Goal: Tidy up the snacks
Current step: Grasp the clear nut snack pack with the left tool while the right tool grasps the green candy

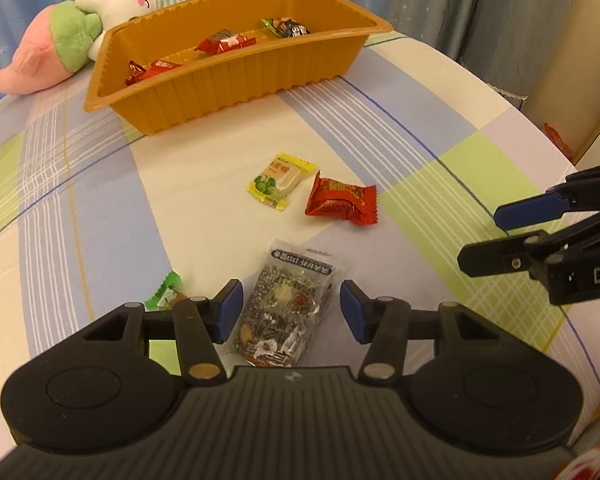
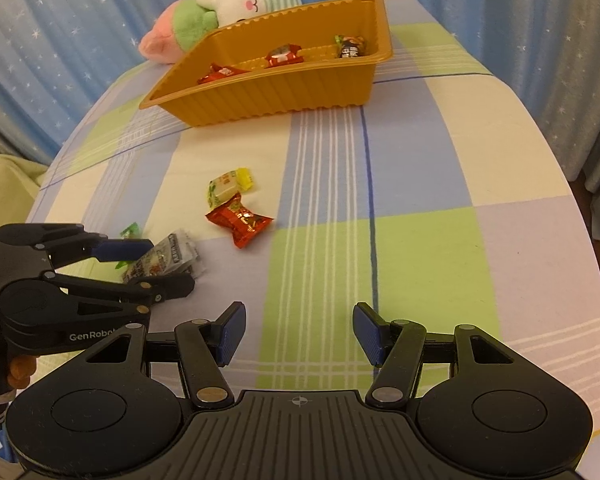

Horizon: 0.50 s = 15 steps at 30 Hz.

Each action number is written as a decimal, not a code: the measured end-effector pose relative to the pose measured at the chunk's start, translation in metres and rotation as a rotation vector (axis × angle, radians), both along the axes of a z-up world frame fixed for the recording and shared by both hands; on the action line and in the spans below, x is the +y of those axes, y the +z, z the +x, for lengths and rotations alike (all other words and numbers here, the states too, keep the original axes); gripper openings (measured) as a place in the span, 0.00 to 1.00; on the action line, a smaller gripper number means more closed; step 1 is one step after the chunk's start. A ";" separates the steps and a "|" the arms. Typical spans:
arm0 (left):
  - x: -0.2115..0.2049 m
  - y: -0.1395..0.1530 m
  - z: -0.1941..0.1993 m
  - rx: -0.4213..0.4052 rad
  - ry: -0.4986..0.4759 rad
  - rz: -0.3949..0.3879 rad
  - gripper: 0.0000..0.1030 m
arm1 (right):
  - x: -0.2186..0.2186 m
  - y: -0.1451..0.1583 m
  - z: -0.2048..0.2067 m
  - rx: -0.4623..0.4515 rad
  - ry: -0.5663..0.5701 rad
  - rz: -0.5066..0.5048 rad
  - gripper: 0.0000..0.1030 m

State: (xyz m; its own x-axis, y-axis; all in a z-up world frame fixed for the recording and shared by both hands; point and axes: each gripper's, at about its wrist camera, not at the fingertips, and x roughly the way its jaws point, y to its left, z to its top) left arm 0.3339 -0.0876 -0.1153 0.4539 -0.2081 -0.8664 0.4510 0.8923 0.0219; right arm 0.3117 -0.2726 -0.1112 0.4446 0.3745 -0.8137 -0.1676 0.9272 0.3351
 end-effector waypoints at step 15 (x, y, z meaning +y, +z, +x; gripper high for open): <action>0.010 0.004 -0.008 0.015 0.053 -0.036 0.34 | 0.008 -0.001 0.007 -0.006 0.026 0.004 0.58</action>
